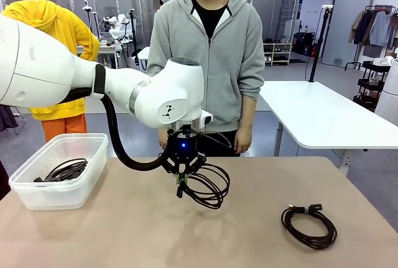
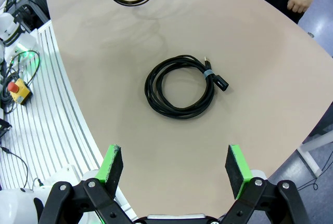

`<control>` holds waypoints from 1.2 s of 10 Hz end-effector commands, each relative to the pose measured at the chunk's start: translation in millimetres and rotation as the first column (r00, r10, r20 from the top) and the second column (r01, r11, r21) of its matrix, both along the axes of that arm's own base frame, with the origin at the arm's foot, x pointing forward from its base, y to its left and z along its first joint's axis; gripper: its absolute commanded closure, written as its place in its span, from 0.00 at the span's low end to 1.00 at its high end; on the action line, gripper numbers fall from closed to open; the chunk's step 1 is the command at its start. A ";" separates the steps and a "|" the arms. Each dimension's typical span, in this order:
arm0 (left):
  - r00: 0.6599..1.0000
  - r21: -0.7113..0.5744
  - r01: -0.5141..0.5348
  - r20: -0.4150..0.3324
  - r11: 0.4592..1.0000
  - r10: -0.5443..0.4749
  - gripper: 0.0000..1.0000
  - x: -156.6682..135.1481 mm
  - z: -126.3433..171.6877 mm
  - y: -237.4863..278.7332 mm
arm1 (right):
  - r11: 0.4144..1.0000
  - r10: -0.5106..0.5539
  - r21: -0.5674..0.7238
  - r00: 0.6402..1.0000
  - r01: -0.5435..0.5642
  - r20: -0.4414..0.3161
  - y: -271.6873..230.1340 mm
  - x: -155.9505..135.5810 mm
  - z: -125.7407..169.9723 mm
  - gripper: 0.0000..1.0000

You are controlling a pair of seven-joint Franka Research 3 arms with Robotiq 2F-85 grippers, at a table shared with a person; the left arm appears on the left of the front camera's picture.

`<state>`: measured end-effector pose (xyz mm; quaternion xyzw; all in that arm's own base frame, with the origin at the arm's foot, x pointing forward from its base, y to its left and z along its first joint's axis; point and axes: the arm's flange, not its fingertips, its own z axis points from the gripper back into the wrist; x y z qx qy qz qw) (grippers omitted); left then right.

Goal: Organize and store the cables.
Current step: Place the USB Extension Cable into the Organizing box.

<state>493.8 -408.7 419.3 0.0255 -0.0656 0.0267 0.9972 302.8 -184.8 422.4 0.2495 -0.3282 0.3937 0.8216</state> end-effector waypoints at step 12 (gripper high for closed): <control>0.888 0.102 0.362 0.263 0.927 -0.376 0.81 -41.6 132.4 362.2 | 1.000 0.008 0.010 1.000 -0.008 0.022 -0.4 -0.8 -0.7 0.00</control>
